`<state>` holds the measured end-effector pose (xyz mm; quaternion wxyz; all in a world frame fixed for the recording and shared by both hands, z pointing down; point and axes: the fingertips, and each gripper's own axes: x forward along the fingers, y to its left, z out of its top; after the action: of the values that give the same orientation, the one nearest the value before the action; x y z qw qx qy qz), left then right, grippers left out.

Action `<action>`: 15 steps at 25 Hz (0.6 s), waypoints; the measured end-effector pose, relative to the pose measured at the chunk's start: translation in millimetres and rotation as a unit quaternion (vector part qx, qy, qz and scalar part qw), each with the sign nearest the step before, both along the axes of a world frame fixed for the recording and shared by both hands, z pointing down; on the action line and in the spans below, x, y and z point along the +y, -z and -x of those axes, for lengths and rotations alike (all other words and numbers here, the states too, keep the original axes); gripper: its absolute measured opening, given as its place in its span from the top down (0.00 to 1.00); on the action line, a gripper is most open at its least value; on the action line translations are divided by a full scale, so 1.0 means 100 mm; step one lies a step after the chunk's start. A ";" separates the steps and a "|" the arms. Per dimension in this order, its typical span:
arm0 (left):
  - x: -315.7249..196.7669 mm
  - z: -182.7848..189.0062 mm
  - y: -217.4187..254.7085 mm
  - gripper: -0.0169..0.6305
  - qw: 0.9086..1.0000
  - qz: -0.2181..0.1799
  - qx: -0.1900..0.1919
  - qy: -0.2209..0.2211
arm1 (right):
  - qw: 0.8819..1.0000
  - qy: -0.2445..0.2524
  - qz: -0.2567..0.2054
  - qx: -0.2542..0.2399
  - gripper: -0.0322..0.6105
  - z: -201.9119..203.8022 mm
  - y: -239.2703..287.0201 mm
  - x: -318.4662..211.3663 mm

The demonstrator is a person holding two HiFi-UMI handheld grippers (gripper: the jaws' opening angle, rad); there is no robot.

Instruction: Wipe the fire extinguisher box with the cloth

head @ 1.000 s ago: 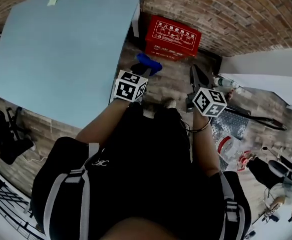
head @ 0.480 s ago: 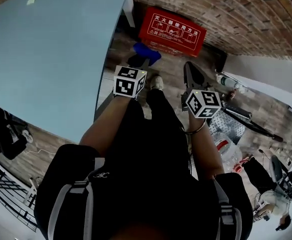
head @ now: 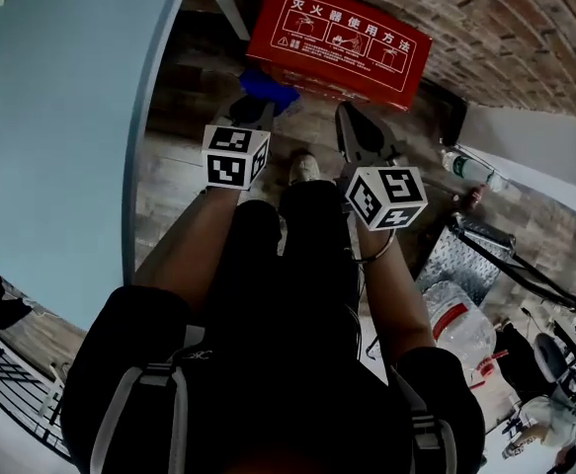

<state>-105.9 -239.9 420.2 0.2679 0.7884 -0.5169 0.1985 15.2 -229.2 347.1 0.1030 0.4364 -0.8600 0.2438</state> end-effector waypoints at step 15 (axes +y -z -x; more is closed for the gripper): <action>-0.10 0.21 -1.06 0.86 0.992 -0.125 0.007 -0.011 | 0.997 -0.056 -0.010 -0.051 0.93 -0.22 -1.38 0.44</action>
<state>-126.7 -249.4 526.0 0.1687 0.8228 -0.5270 0.1297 36.9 -184.9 485.5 0.0406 0.4722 -0.8406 0.2621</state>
